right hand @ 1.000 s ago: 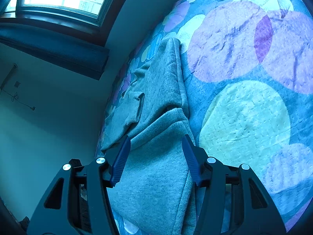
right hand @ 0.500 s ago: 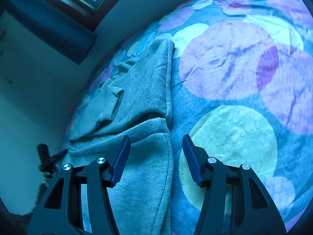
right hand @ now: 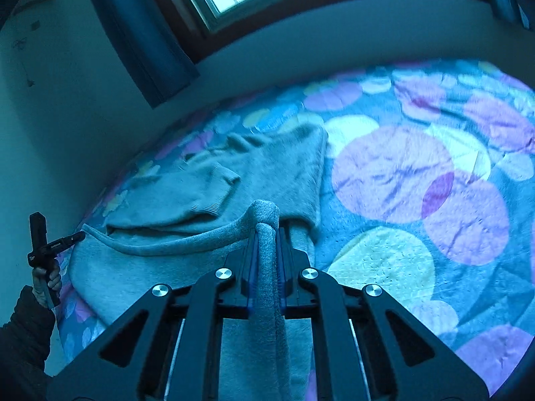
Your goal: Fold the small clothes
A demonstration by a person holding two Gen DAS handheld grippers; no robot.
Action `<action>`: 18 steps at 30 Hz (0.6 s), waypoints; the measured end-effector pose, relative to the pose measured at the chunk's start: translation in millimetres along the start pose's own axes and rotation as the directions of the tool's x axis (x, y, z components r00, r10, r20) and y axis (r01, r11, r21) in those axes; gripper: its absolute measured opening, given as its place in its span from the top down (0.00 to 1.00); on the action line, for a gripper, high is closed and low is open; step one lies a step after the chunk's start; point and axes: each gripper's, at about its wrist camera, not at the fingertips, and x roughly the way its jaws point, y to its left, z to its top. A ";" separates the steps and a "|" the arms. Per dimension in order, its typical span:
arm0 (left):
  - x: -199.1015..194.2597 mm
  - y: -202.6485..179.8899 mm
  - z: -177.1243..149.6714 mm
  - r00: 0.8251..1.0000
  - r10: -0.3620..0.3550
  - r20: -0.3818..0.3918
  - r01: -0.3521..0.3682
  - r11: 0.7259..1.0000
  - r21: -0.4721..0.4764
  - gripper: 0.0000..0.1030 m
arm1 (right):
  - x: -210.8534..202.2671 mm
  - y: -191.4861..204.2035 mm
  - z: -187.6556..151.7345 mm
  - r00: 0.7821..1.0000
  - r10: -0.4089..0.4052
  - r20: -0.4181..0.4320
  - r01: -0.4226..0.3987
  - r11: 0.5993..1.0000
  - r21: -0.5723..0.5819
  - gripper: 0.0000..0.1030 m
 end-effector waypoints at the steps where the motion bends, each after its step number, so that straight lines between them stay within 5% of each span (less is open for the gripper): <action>1: -8.8 -2.7 -2.1 1.000 0.014 0.023 -0.014 1.000 0.001 0.92 | -7.3 3.6 -0.2 1.000 0.000 0.016 0.000 1.000 -0.008 0.91; 7: -48.7 -8.3 -3.6 0.987 0.102 0.124 -0.100 0.995 -0.018 0.96 | -42.3 28.2 7.5 0.993 -0.030 0.110 0.038 0.997 -0.073 0.91; 10: -63.0 -4.0 11.5 0.963 0.180 0.199 -0.175 0.984 -0.042 0.99 | -48.3 35.0 22.2 0.988 -0.023 0.156 0.037 0.995 -0.092 0.91; 12: -63.5 4.0 28.0 0.966 0.142 0.217 -0.129 0.989 -0.072 0.99 | -42.9 38.8 35.3 0.986 -0.016 0.168 0.033 0.995 -0.099 0.92; 16: -30.8 15.9 35.0 0.994 0.044 0.095 -0.034 0.994 -0.106 0.97 | -17.4 42.8 44.6 0.990 -0.025 0.140 0.040 0.993 -0.106 0.92; 18: -5.4 32.5 25.8 0.998 -0.059 -0.007 0.057 0.982 -0.182 0.88 | -10.1 41.3 38.2 0.992 -0.018 0.126 0.031 0.995 -0.099 0.92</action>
